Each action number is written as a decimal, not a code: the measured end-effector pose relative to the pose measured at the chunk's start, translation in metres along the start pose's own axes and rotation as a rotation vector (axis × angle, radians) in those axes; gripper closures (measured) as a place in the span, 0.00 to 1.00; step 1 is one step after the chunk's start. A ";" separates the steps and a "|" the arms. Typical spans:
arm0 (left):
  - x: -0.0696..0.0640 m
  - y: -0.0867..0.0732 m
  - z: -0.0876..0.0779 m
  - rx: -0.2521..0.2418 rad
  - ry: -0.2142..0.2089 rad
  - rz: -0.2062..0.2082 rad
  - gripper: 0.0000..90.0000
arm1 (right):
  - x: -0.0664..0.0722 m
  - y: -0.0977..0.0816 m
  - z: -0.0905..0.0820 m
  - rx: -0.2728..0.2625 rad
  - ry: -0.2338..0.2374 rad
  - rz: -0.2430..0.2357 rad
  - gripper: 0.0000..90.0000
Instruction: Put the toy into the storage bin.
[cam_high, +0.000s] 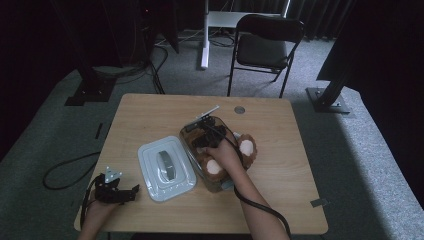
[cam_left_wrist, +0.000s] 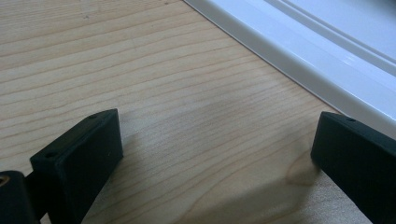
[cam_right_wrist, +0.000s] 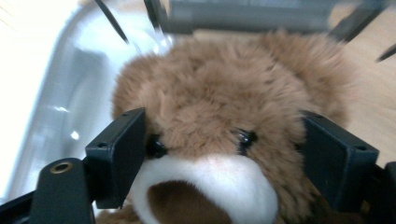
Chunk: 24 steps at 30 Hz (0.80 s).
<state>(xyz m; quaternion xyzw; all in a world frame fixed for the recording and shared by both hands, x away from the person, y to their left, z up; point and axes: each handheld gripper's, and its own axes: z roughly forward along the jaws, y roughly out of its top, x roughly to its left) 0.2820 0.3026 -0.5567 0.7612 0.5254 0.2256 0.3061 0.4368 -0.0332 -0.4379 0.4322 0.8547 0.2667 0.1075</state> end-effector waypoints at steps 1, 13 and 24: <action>0.000 0.000 0.000 0.000 0.000 0.000 0.03 | -0.001 0.001 -0.007 -0.027 0.024 0.022 0.24; 0.000 0.000 0.000 0.000 0.000 0.001 0.03 | -0.003 -0.001 -0.086 -0.228 0.120 0.015 0.25; 0.000 0.000 0.000 0.000 0.000 0.001 0.03 | -0.026 -0.033 -0.114 -0.269 0.126 0.036 0.27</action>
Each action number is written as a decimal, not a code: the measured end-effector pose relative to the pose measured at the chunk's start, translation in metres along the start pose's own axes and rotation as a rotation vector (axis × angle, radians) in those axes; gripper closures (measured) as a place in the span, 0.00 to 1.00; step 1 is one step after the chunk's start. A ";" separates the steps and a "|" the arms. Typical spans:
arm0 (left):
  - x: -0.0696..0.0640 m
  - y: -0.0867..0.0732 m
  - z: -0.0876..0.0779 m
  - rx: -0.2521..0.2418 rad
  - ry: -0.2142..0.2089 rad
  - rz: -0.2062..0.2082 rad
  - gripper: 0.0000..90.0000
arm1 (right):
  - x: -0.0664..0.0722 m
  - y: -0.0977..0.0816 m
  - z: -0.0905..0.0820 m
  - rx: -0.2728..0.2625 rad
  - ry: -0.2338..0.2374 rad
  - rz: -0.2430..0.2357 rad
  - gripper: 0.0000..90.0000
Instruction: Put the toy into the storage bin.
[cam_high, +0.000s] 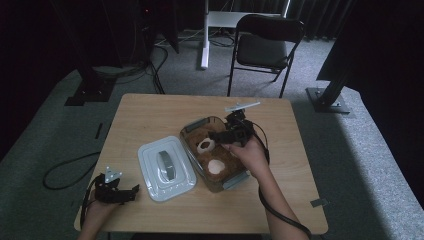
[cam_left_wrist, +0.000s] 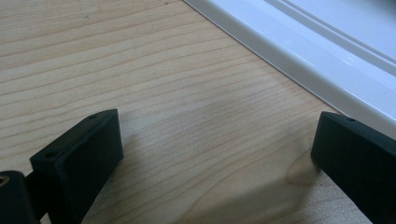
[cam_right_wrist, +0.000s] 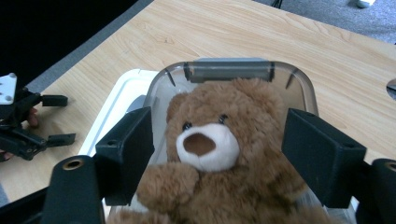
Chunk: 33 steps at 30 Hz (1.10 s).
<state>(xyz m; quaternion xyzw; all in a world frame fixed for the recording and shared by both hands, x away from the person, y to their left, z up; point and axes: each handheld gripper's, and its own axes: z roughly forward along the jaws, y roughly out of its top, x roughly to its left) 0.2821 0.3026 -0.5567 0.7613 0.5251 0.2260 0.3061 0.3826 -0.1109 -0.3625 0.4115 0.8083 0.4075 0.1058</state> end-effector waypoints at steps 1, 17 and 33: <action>0.000 0.000 0.000 0.000 0.000 0.000 0.03 | -0.001 -0.002 -0.003 -0.008 0.001 0.002 0.27; 0.000 0.000 0.000 0.000 0.000 0.000 0.03 | -0.021 -0.054 -0.047 -0.054 -0.007 0.030 0.36; 0.000 0.000 0.000 0.001 -0.001 0.001 0.03 | -0.031 -0.080 -0.060 -0.051 -0.014 0.036 0.61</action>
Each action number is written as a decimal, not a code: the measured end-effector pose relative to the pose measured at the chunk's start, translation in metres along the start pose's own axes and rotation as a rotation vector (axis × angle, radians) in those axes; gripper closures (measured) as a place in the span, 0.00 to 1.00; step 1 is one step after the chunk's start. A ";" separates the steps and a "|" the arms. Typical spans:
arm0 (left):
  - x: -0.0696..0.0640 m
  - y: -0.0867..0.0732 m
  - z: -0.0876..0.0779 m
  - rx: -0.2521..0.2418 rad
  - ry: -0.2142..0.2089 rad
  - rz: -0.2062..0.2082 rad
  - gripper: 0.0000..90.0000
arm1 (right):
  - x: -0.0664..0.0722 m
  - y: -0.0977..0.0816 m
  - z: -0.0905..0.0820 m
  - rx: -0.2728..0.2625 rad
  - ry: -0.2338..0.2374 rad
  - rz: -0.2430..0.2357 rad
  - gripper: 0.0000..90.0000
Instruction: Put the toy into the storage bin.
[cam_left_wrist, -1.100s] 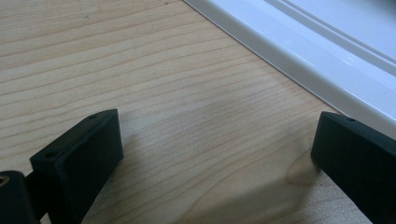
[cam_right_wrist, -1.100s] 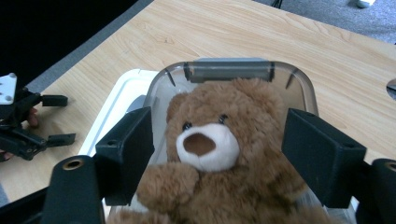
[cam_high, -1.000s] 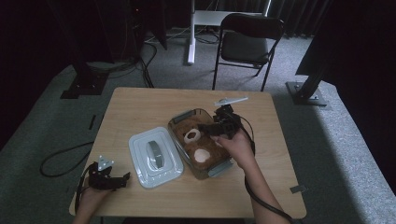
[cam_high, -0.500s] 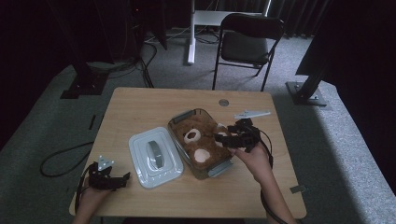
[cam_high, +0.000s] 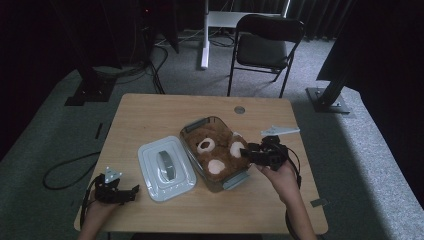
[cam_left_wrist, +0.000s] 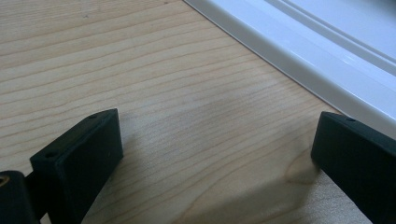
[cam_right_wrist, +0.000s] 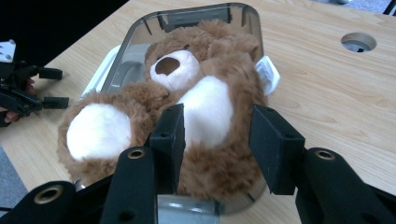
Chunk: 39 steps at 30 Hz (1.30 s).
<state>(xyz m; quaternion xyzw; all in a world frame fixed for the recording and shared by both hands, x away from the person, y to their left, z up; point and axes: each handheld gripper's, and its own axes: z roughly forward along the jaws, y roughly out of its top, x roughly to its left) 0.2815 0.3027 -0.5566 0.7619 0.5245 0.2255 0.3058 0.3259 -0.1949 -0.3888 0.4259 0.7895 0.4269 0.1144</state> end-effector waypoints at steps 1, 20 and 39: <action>0.000 0.000 0.000 0.000 0.000 -0.002 0.03 | 0.000 -0.001 -0.001 0.002 -0.002 -0.002 0.61; 0.000 0.000 0.000 0.000 0.000 0.000 0.03 | -0.009 0.012 0.057 0.188 -0.024 -0.033 0.77; 0.000 0.000 0.000 0.000 0.001 -0.003 0.03 | 0.017 0.018 0.115 0.555 -0.175 -0.276 0.91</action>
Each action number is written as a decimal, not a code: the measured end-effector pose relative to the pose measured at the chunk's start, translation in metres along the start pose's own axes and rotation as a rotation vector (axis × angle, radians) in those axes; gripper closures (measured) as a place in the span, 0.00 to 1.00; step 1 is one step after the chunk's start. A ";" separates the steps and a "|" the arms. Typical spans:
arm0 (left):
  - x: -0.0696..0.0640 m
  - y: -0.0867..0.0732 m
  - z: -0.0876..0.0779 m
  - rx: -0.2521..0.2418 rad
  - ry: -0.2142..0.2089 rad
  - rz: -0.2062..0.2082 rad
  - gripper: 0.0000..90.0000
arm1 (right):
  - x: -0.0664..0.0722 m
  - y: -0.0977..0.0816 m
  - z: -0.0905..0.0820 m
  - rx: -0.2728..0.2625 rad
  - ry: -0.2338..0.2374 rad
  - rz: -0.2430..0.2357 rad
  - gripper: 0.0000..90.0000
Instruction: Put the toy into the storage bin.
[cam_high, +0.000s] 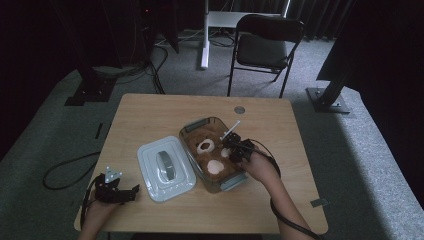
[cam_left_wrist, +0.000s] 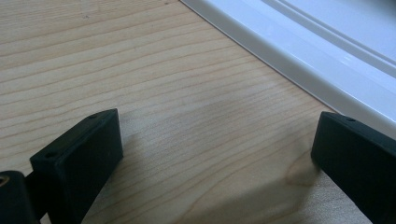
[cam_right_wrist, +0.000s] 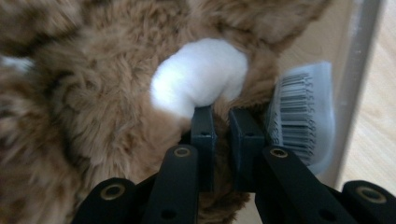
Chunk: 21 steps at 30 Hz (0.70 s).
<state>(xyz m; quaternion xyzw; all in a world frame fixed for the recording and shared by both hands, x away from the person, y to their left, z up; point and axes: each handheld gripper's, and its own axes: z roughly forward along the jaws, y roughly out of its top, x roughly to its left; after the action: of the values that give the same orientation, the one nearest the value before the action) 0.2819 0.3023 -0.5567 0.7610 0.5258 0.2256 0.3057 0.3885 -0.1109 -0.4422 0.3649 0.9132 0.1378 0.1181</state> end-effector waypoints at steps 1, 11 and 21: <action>0.000 0.000 0.000 0.001 0.000 0.000 0.03 | 0.001 0.001 0.000 0.008 -0.008 -0.005 0.91; 0.000 0.000 0.000 0.000 0.000 0.001 0.03 | -0.007 -0.013 -0.026 -0.172 0.040 0.059 0.79; 0.000 0.000 0.000 0.000 0.000 0.001 0.03 | -0.014 -0.032 -0.065 -0.363 0.152 0.129 0.65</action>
<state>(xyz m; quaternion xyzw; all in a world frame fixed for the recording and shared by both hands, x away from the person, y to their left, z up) 0.2820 0.3023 -0.5566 0.7611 0.5256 0.2259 0.3056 0.3575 -0.1532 -0.3909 0.3839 0.8544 0.3347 0.1035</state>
